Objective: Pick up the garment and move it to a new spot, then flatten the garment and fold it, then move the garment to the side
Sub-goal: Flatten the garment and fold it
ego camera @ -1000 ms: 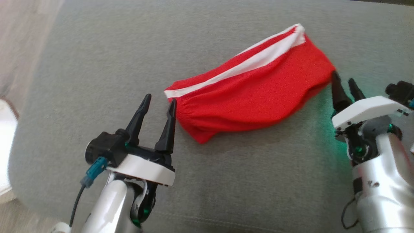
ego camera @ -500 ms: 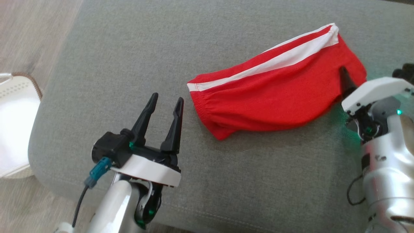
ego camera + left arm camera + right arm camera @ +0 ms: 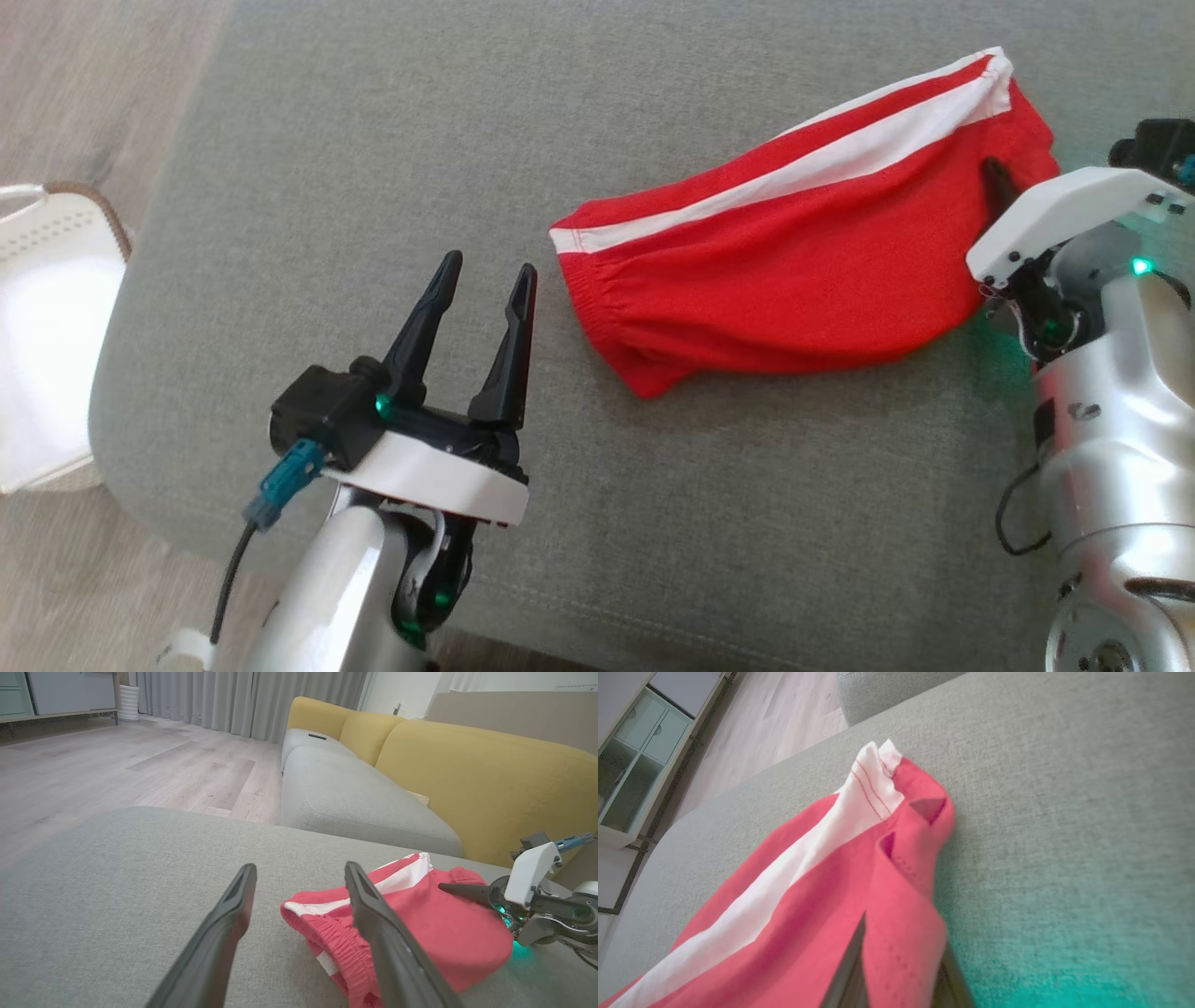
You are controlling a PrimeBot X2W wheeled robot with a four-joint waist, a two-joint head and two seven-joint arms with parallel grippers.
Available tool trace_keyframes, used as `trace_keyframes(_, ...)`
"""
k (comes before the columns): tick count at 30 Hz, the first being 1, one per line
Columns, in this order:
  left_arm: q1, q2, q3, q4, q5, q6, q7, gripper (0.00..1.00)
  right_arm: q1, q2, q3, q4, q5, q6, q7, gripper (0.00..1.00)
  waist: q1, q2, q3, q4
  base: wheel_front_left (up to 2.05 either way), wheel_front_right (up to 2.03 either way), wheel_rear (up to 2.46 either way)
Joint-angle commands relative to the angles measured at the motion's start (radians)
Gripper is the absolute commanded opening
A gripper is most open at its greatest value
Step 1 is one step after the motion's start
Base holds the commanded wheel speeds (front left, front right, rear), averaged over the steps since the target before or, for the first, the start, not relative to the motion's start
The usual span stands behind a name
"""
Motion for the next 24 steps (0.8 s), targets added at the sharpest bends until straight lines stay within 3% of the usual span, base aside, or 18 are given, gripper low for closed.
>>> trace_keyframes(1,-0.031,0.011,0.026,-0.028,-0.001,0.003,-0.006,1.0,0.002,0.024,0.031,-0.011,0.005,-0.001,-0.018,0.0,-0.0001,0.0,-0.005,-0.008,0.0,0.0,0.0)
trace_keyframes(13,-0.017,0.011,0.027,-0.016,0.02,-0.015,-0.006,1.0,0.124,-0.025,0.07,-0.138,0.136,-0.001,-0.225,0.0,-0.0001,0.0,-0.069,-0.095,0.0,0.0,0.0)
trace_keyframes(18,0.006,0.011,0.035,-0.011,0.031,-0.019,-0.006,1.0,0.231,-0.031,0.019,-0.21,0.171,-0.001,-0.281,0.0,-0.0001,0.0,-0.101,-0.148,0.0,0.0,0.0)
trace_keyframes(24,0.033,0.011,0.048,-0.005,0.049,-0.03,-0.006,1.0,0.375,0.013,-0.073,-0.309,0.175,-0.001,-0.318,0.0,-0.0001,0.0,-0.139,-0.212,0.0,0.0,0.0)
